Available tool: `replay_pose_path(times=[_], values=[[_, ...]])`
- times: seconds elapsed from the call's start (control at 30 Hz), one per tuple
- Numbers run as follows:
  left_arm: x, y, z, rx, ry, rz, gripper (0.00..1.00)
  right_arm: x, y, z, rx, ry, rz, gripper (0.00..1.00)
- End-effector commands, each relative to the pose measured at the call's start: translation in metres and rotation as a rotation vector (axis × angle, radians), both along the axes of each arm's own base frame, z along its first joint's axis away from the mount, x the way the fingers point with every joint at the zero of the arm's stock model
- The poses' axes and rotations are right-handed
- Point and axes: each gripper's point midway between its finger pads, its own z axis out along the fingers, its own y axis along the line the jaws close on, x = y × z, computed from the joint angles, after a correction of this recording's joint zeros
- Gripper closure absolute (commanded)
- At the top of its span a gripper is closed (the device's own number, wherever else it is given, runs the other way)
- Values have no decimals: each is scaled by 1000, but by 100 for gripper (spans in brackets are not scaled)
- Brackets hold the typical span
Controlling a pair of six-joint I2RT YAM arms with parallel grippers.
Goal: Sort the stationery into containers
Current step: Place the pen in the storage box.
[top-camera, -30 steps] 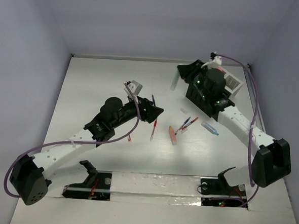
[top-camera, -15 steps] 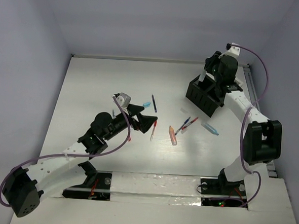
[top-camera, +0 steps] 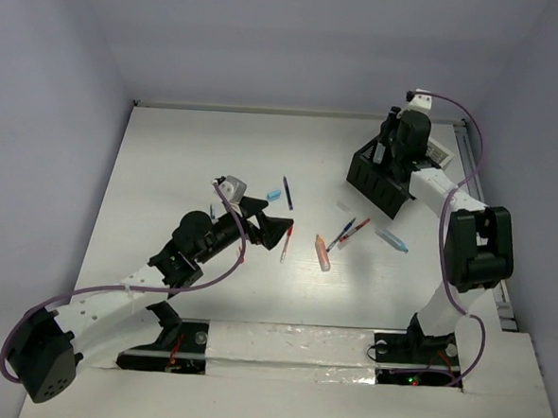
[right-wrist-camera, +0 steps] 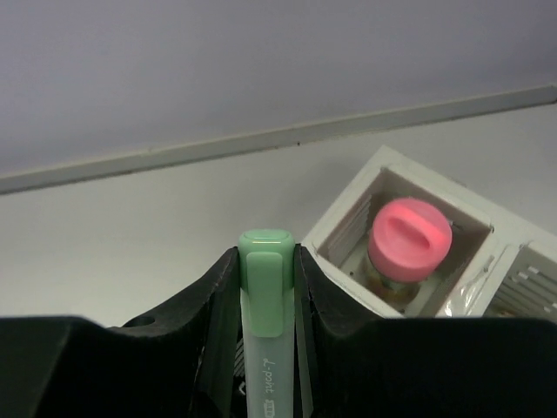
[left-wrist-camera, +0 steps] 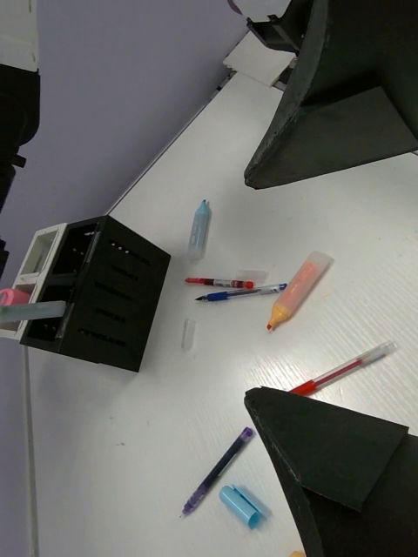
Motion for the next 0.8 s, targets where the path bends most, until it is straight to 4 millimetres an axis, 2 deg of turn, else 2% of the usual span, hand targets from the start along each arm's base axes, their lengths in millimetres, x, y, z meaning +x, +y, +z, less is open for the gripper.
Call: replay_pose_path(times=[0.0, 0.07, 0.17, 0.2, 0.23, 0.27, 0.4, 0.47, 0.5, 0.53, 0.57, 0.6, 0.63, 0.67, 0.7, 0.73, 0.77], values=[[0, -1, 11, -27, -47, 0, 2, -6, -4, 18, 11, -84, -11, 97], [0, -2, 12, -29, -47, -4, 2, -9, -1, 20, 22, -96, 11, 92], [0, -2, 13, -32, -49, -4, 2, -17, 3, 25, 35, -108, 35, 69], [0, -2, 13, -31, -50, -5, 2, -20, 3, 28, 36, -112, 39, 54], [0, -2, 13, -31, -50, -4, 2, -23, 3, 30, 36, -109, 39, 46], [-1, -2, 13, -32, -51, -7, 2, -25, 3, 33, 38, -111, 42, 34], [-4, -2, 17, -46, -53, -21, 2, -49, 0, 53, 70, -127, 37, 18], [-6, -3, 21, -55, -59, -32, 2, -71, -5, 59, 93, -113, 21, 18], [-8, -3, 23, -61, -61, -38, 2, -80, -6, 58, 128, -100, 12, 21], [-9, -3, 25, -69, -59, -41, 2, -92, -7, 46, 142, -48, 4, 24], [-11, -3, 25, -72, -59, -50, 2, -110, -8, 40, 199, -27, -10, 36], [-13, -2, 30, -84, -69, -55, 2, -122, -8, 29, 226, 8, -15, 43], [-18, -4, 32, -93, -70, -71, 2, -146, -7, 4, 271, 81, -20, 57], [-19, -3, 34, -98, -73, -71, 2, -158, -7, -9, 268, 116, -16, 57], [-21, -1, 38, -109, -81, -72, 2, -170, -7, -21, 318, 151, -34, 72], [-22, -1, 39, -112, -82, -72, 2, -186, -6, -41, 328, 222, -39, 74], [-25, -2, 41, -117, -85, -83, 2, -197, -9, -51, 333, 248, -57, 75]])
